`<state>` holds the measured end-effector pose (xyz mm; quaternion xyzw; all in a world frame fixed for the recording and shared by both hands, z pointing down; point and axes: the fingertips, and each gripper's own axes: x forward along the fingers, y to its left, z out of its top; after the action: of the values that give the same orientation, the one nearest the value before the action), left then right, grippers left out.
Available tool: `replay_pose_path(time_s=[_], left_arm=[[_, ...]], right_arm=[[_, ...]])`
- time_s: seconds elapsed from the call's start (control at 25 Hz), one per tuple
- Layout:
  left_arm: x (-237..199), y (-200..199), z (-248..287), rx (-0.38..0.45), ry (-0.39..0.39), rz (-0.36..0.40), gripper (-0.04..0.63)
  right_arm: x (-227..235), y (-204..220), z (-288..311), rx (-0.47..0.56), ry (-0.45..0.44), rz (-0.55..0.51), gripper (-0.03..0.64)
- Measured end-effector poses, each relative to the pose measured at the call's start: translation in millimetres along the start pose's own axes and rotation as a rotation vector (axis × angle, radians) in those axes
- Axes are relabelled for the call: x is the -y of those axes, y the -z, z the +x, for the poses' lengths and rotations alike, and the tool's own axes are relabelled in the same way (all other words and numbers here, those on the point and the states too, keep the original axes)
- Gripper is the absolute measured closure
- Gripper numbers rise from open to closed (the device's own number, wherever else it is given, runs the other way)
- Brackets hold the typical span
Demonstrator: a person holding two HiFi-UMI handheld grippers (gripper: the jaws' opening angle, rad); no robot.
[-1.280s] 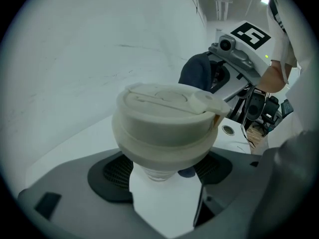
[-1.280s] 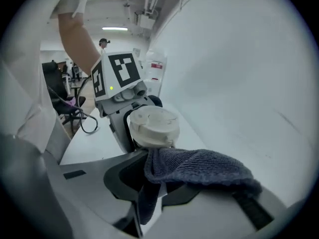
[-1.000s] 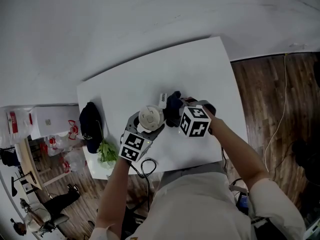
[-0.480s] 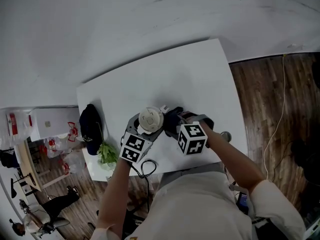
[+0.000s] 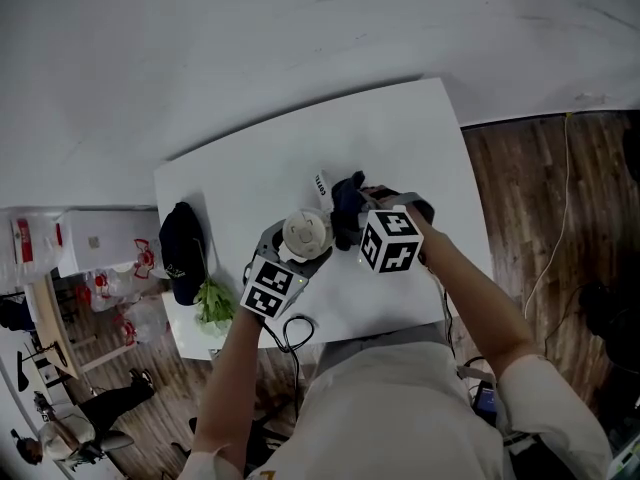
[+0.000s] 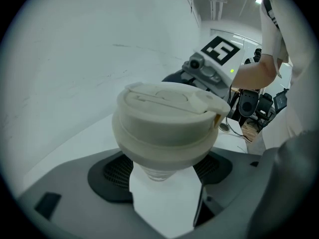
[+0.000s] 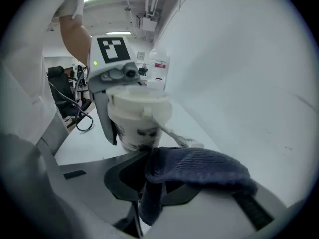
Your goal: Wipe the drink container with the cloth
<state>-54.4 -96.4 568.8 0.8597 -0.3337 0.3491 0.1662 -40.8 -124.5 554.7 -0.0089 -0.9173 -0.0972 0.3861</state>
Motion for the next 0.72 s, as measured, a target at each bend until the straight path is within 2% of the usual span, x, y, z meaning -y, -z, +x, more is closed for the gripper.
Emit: replay_pose_path(time_s=[0.2,0.32,0.48,0.6,0.72], left_arm=[[-1,-1,1,-0.009,-0.007,-0.013,0.213],[-1,-1,1,-0.006,-0.009,-0.017,0.213],[0,0,1,0.004,-0.002,-0.017,0.213],[0,2,0,-0.005,0.000,-0.019,0.213],[-1,2,1,-0.006,0.001,-0.020,0.213]], right_arm=[[-13,47,52,-0.082,-0.046,0.019,0.540],[-26,59,62,-0.117,-0.043,0.013,0.545],[-40,41,42,-0.135,-0.051,-0.046,0.537],[-35,8,8,-0.054,-0.007,-0.018,0.537],[-22,-20,-24,-0.012,0.052,-0.049,0.534]])
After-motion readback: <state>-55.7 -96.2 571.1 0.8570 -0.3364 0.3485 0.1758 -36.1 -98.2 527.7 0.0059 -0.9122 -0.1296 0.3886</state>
